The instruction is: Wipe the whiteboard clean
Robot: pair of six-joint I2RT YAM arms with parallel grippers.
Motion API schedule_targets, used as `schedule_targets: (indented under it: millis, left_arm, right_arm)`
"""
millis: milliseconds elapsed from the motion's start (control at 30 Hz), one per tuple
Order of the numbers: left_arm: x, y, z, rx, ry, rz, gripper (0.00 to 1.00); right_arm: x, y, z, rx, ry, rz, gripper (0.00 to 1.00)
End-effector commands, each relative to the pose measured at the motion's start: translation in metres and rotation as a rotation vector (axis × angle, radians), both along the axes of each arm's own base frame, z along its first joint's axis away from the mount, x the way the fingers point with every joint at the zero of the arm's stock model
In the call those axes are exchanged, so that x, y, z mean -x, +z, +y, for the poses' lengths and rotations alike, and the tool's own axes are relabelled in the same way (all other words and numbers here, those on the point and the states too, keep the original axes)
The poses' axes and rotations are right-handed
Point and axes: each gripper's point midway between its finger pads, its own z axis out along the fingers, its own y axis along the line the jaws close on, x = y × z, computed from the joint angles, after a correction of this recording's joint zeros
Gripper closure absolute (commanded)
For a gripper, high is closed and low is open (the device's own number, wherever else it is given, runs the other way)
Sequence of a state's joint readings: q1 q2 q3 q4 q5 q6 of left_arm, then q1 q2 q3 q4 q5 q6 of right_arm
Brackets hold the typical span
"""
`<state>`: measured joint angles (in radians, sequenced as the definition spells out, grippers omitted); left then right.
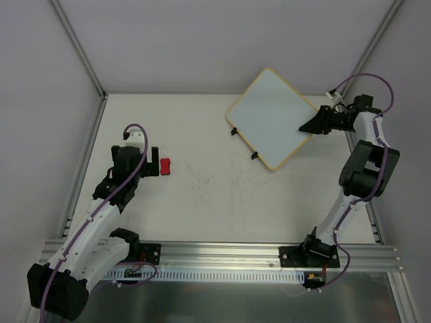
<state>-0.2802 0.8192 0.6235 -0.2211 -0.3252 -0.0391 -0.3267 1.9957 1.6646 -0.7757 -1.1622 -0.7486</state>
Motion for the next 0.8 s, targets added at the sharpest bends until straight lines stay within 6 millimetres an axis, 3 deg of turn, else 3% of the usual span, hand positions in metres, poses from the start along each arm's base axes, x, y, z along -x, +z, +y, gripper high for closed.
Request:
schedule_targets:
  millis: [0,333,467,633,767]
  left_arm:
    - [-0.004,0.004,0.002,-0.012,0.003,-0.026,0.01]
    - [-0.004,0.005,0.002,-0.009,0.002,-0.029,0.01]
    - [-0.004,0.006,0.002,-0.009,0.002,-0.032,0.01]
    - [-0.004,0.008,0.001,-0.004,0.0,-0.039,0.01]
    - [-0.003,0.009,0.0,0.004,-0.003,-0.043,0.01]
  right_arm:
    - [-0.001,0.012,0.0,0.012,0.01,-0.047,0.59]
    - [0.005,0.013,-0.005,0.075,-0.023,-0.035,0.37]
    - [0.01,0.01,-0.009,0.104,-0.05,-0.011,0.22]
    - [0.017,0.003,-0.015,0.144,-0.106,0.023,0.14]
    - [0.024,0.008,-0.023,0.164,-0.159,0.033,0.05]
